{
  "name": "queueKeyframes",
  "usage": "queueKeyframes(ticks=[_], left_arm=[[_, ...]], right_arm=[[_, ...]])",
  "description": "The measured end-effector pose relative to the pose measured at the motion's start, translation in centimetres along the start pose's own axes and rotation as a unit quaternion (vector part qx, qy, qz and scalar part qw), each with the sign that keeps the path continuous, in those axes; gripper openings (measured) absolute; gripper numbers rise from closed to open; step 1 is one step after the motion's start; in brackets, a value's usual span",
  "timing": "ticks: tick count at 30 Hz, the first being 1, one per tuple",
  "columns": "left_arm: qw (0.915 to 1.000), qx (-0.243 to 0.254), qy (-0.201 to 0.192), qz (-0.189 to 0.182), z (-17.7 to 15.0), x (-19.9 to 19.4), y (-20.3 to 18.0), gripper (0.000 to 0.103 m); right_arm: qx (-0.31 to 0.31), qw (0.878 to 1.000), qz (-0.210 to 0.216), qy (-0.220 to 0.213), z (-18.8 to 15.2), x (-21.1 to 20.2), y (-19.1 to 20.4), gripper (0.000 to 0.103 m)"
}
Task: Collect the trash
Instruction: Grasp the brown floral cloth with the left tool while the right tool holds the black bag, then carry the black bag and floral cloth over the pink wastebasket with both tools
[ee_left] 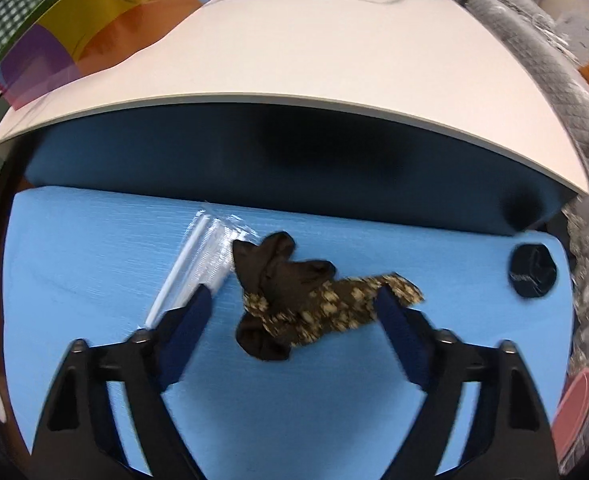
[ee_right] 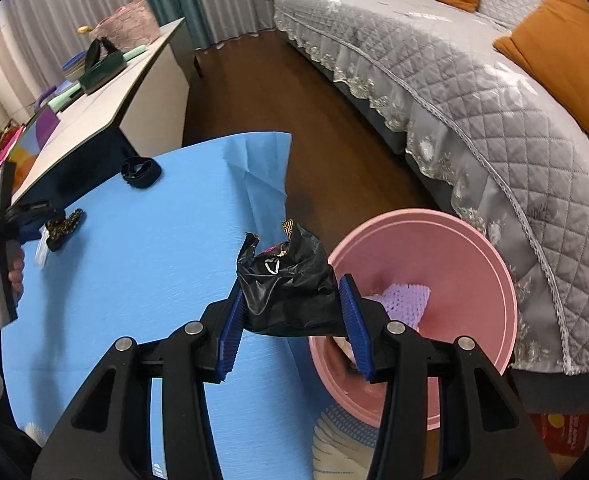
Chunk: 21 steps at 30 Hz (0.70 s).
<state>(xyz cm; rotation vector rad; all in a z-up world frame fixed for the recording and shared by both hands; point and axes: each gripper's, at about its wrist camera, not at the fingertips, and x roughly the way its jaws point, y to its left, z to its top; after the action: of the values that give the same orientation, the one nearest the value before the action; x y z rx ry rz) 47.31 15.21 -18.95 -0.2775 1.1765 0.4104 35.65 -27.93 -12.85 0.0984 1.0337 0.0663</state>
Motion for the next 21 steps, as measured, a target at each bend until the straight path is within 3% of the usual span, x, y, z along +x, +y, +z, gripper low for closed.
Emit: queueKeyframes(ticks=[1, 4, 6, 13, 21], left_arm=[[1.0000, -0.006, 0.006, 0.004, 0.1, 0.4, 0.1, 0.044], [0.9997, -0.024, -0.009, 0.001, -0.2, 0.1, 0.7, 0.035], [0.9996, -0.017, -0.020, -0.006, -0.6, -0.4, 0.8, 0.021], [0.9985, 0.012, -0.054, -0.004, -3.0, -4.3, 1.3, 0.019], [0.9948, 0.041, -0.086, -0.037, -5.8, -10.5, 1.0, 0.019]], right_arm=[[-0.003, 1.000, 0.002, -0.001, 0.0, 0.0, 0.0, 0.047], [-0.002, 1.000, 0.009, -0.004, 0.2, -0.2, 0.2, 0.047], [-0.006, 1.000, 0.009, -0.006, 0.2, -0.3, 0.4, 0.047], [-0.005, 1.000, 0.009, -0.016, 0.1, -1.3, -0.3, 0.047], [0.004, 0.999, 0.015, -0.035, -0.5, -3.2, -1.7, 0.047]])
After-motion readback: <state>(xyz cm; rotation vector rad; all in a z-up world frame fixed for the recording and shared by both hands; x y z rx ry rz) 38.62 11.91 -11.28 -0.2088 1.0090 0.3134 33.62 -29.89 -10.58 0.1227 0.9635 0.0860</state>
